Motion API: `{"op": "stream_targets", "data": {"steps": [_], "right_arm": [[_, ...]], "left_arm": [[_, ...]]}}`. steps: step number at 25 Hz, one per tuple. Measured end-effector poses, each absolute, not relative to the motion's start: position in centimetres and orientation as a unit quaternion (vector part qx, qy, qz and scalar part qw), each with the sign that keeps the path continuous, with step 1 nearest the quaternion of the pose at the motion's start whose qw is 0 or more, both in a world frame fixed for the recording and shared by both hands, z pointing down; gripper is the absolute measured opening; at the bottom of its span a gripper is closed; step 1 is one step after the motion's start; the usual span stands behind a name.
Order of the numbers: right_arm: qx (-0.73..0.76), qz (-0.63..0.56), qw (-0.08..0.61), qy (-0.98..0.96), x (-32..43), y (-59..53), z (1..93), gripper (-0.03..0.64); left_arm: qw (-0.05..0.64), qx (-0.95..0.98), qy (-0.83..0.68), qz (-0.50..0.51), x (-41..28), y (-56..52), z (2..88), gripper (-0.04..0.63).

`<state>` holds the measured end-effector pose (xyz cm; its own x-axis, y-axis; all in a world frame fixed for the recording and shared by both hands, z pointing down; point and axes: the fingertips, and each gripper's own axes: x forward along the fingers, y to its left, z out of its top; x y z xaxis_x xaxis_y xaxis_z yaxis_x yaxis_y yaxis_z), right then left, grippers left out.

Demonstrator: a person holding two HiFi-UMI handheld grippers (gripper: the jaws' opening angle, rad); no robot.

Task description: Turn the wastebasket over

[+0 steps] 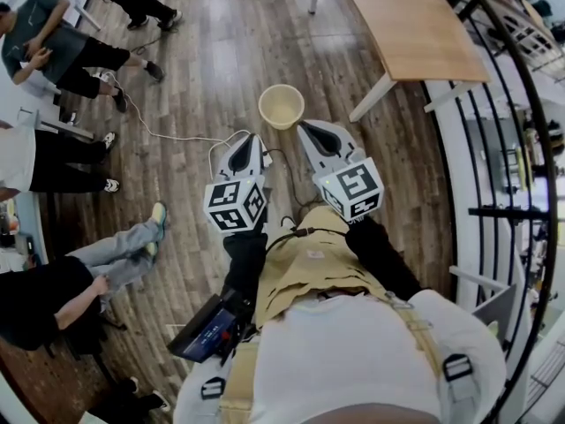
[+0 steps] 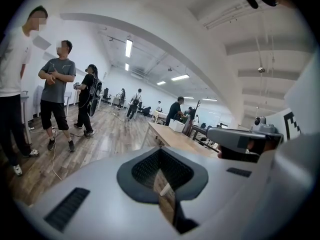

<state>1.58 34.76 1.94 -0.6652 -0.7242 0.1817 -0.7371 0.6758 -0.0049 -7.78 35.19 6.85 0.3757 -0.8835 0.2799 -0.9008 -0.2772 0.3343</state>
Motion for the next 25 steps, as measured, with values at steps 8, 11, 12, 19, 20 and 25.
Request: {"op": "stream_targets", "data": {"steps": [8, 11, 12, 19, 20, 25], "right_arm": [[0.386, 0.055, 0.096, -0.916, 0.5, 33.2, 3.8, 0.021], [0.378, 0.068, 0.097, -0.918, 0.7, 30.9, 4.7, 0.021], [0.375, 0.072, 0.097, -0.919, 0.8, 29.9, 5.0, 0.021], [0.349, 0.101, 0.091, -0.927, 1.3, 19.5, 7.2, 0.021], [0.346, 0.104, 0.089, -0.928, 1.5, 17.6, 7.4, 0.021], [0.343, 0.122, 0.092, -0.927, 4.4, 8.4, 8.1, 0.021]], "left_arm": [[0.245, 0.778, -0.578, 0.023, -9.9, 34.0, 8.7, 0.002], [0.249, 0.767, -0.591, 0.028, -10.4, 32.4, 9.3, 0.002], [0.250, 0.763, -0.595, 0.031, -10.4, 31.6, 9.5, 0.002], [0.259, 0.730, -0.631, 0.047, -11.2, 22.9, 10.8, 0.002], [0.260, 0.726, -0.635, 0.049, -11.1, 21.4, 10.9, 0.002], [0.271, 0.710, -0.646, 0.066, -9.6, 14.1, 11.5, 0.002]]}}
